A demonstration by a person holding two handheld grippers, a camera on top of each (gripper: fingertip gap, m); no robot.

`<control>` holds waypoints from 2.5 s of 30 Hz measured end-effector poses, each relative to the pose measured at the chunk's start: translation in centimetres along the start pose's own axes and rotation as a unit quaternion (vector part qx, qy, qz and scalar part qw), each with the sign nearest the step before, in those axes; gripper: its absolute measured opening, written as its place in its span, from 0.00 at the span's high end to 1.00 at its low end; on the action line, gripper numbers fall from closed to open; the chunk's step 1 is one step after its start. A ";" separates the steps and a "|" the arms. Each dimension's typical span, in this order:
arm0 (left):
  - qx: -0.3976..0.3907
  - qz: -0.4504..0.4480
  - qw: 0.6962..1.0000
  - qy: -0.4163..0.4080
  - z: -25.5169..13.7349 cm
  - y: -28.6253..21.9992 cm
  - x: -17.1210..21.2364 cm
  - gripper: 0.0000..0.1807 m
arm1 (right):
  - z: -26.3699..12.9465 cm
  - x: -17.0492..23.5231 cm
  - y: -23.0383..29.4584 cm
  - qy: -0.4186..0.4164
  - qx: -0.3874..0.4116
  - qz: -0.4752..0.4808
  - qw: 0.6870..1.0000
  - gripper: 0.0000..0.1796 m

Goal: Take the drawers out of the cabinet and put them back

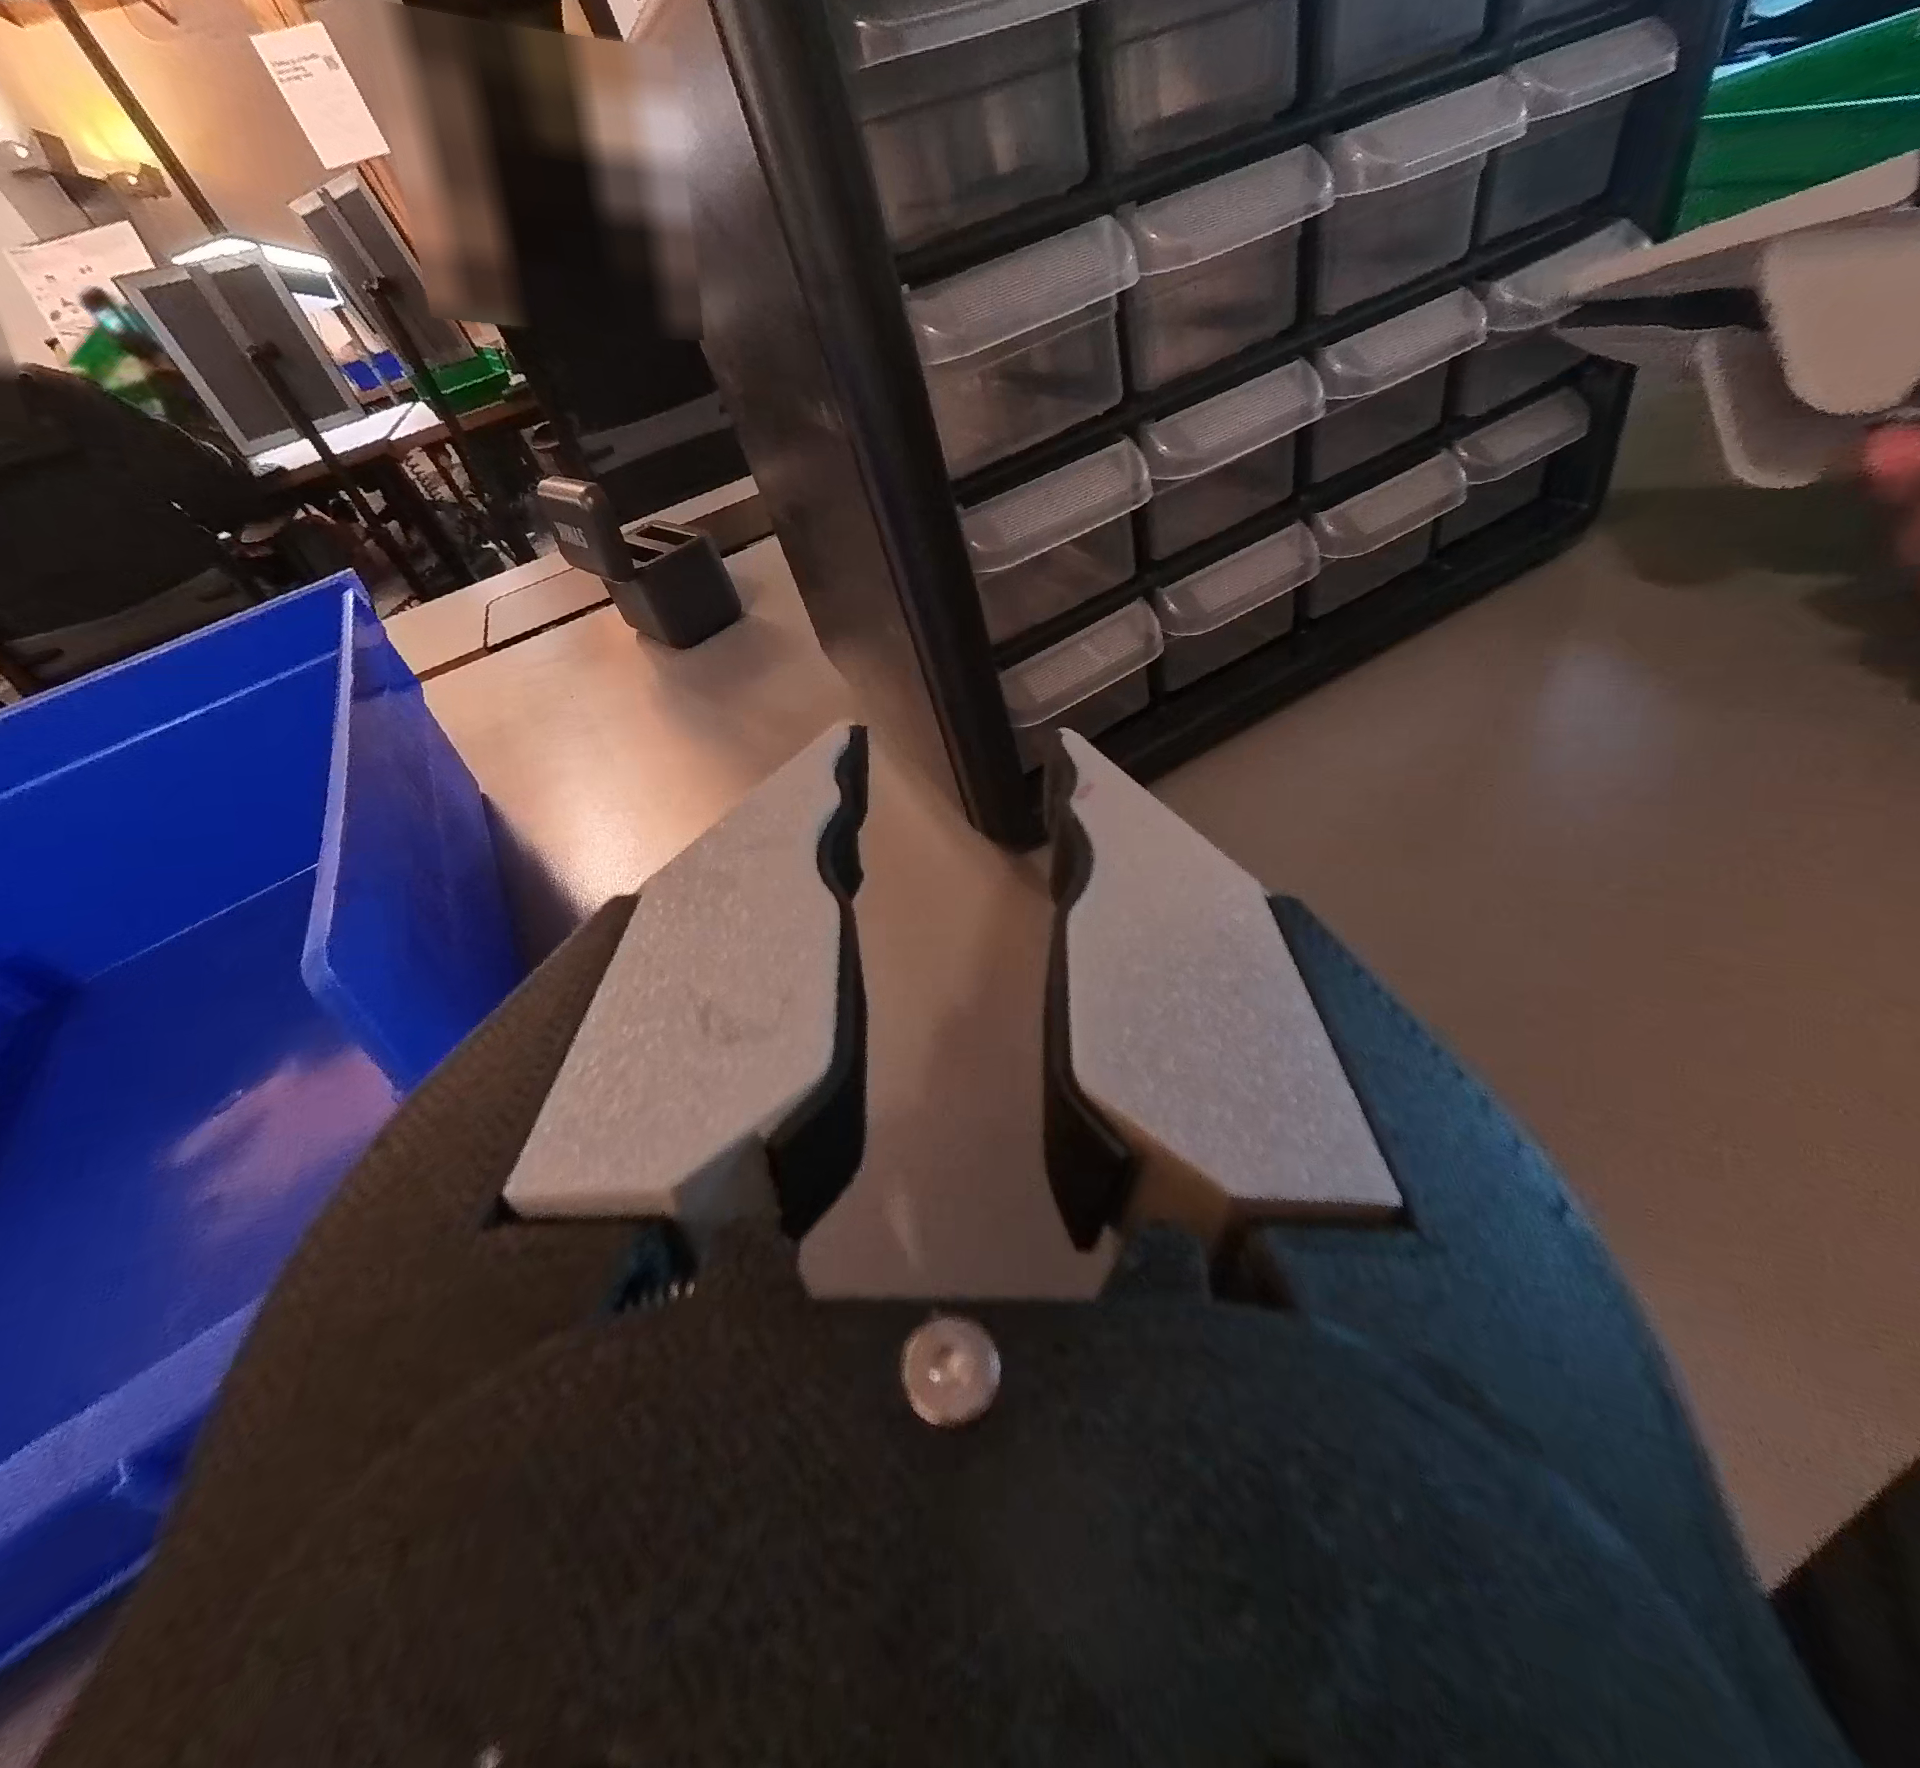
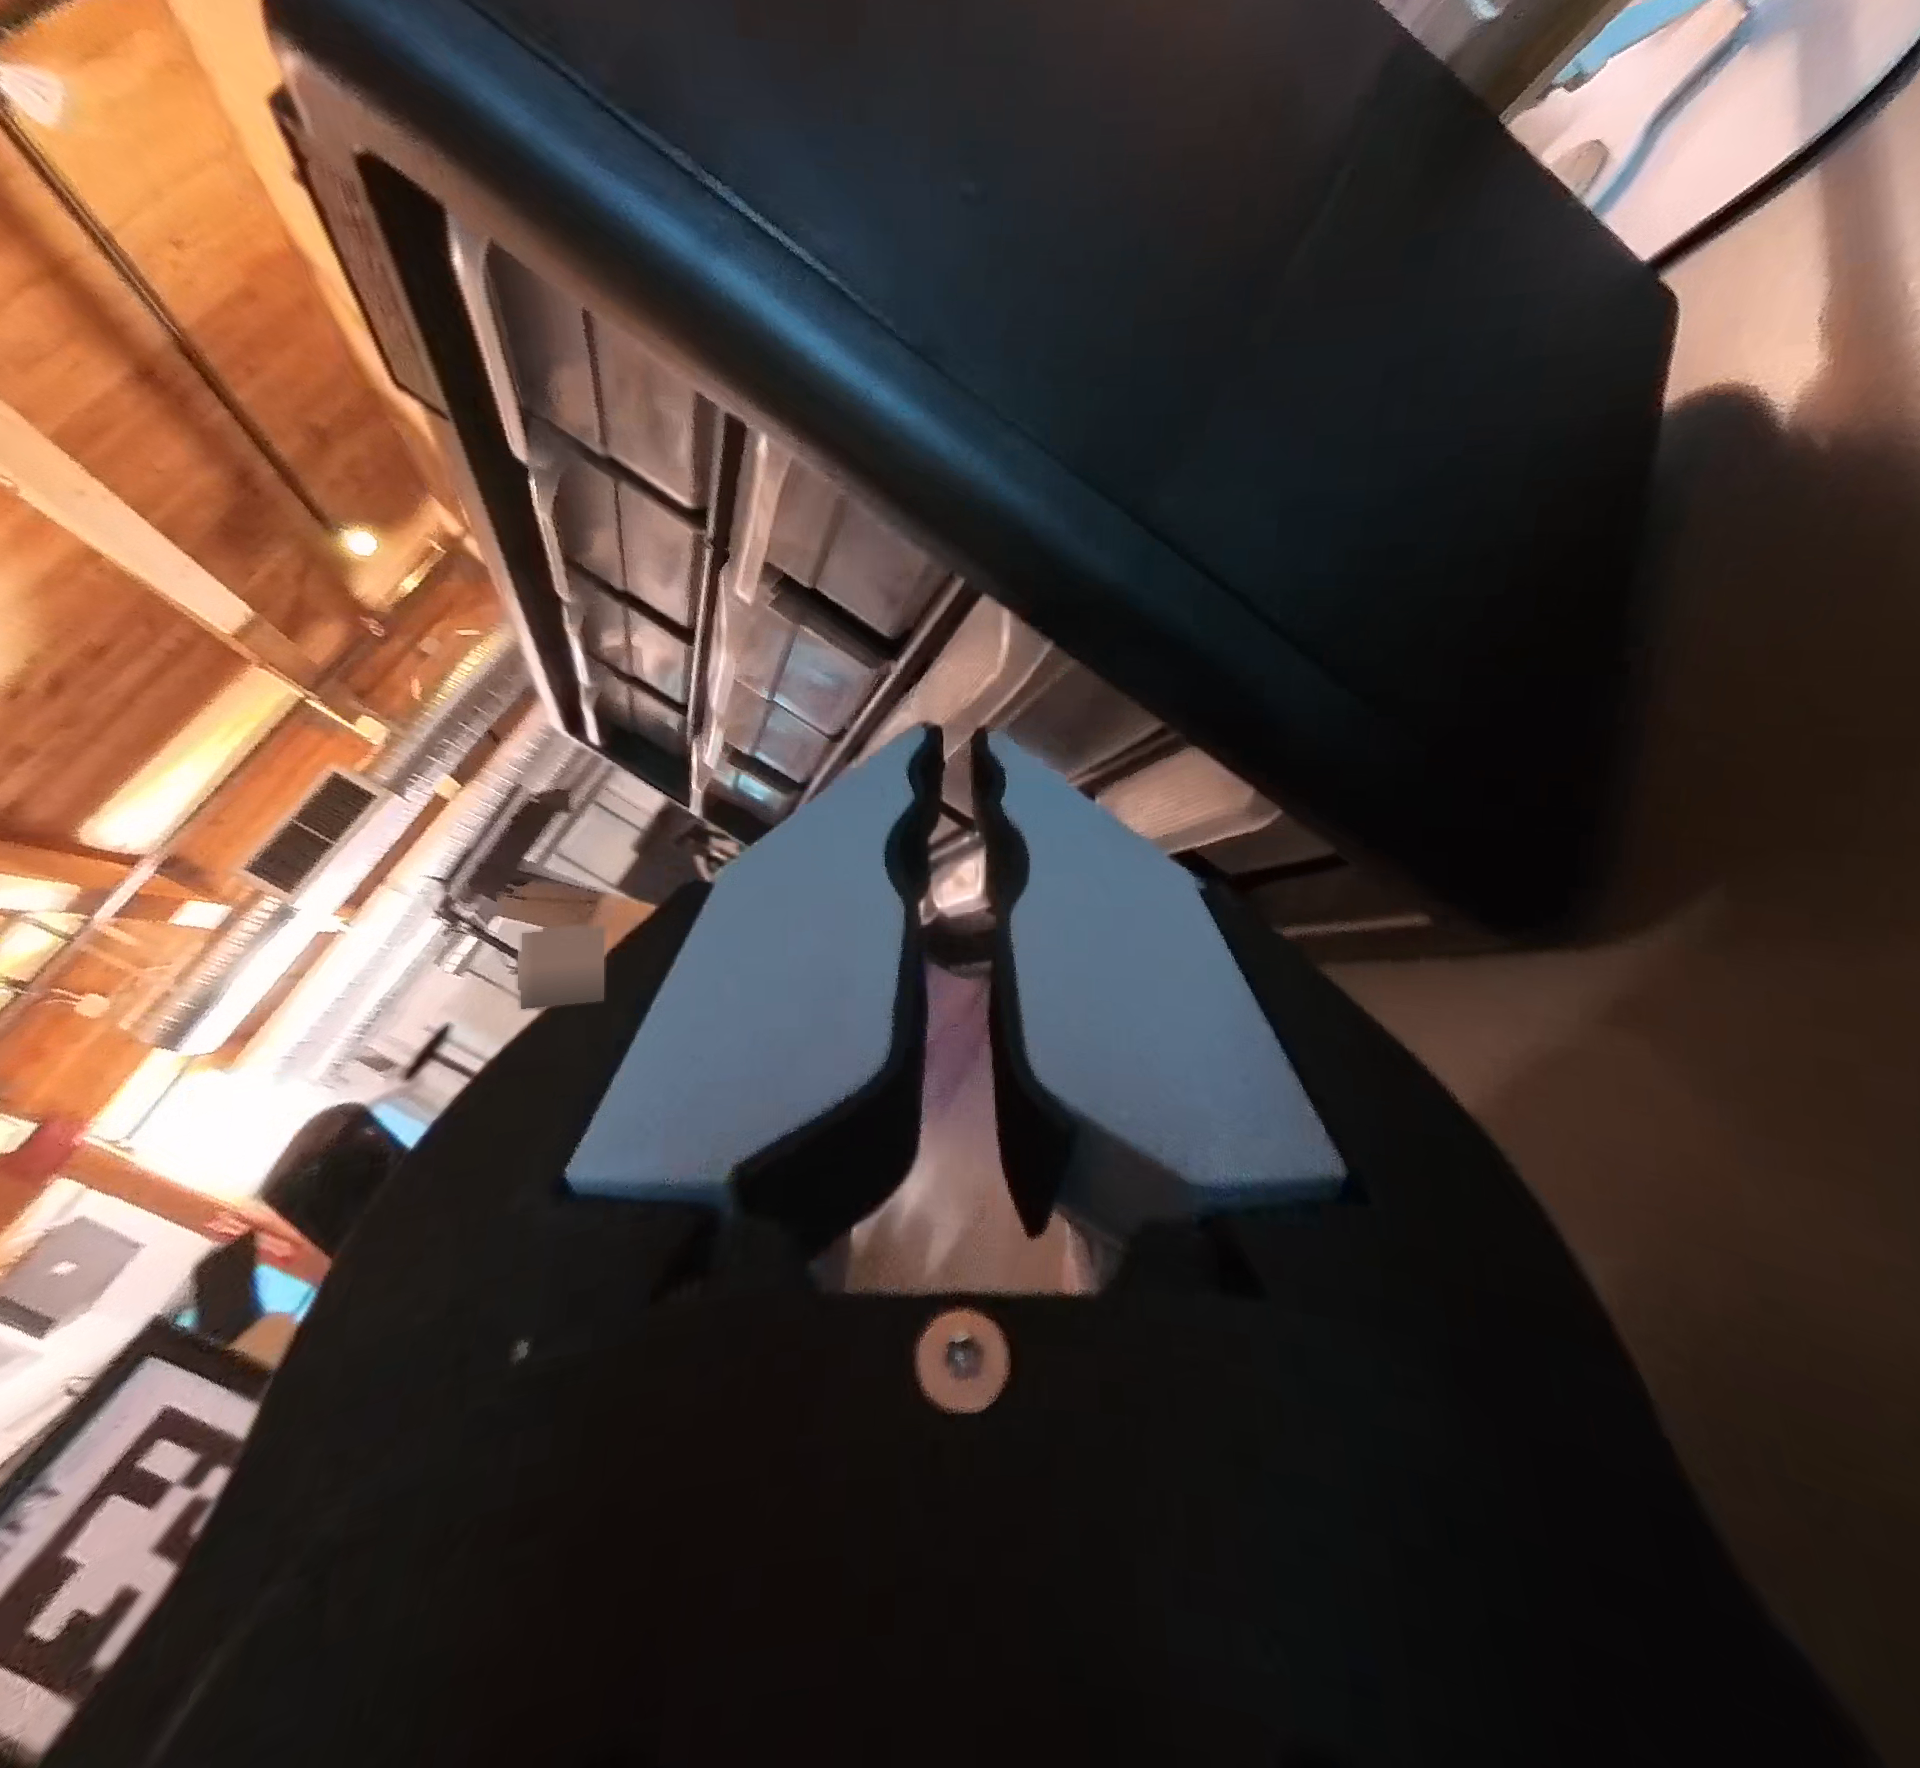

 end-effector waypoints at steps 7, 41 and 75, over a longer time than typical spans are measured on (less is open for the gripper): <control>-0.001 0.001 1.000 -0.005 -0.1 0.0 0.0 0.83 | -1.4 0.8 1.0 0.025 0.019 -0.038 0.999 0.99; -0.003 0.021 1.000 -0.001 -0.1 -0.4 -0.2 0.85 | -2.9 -0.3 6.1 0.197 0.174 -0.520 0.813 0.76; 0.211 0.322 0.894 0.229 12.2 1.1 -16.8 0.60 | -3.8 -0.1 5.1 0.266 0.184 -0.572 0.753 0.68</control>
Point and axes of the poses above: each gripper's, where its closed fingertips meet, z out along the fingers, x out of its underside, y = z × x across the jaws, the point moved 8 cm from there along -z, back along the fingers, and after that the axes turned 10 degrees about z, right-handed, at the moved point
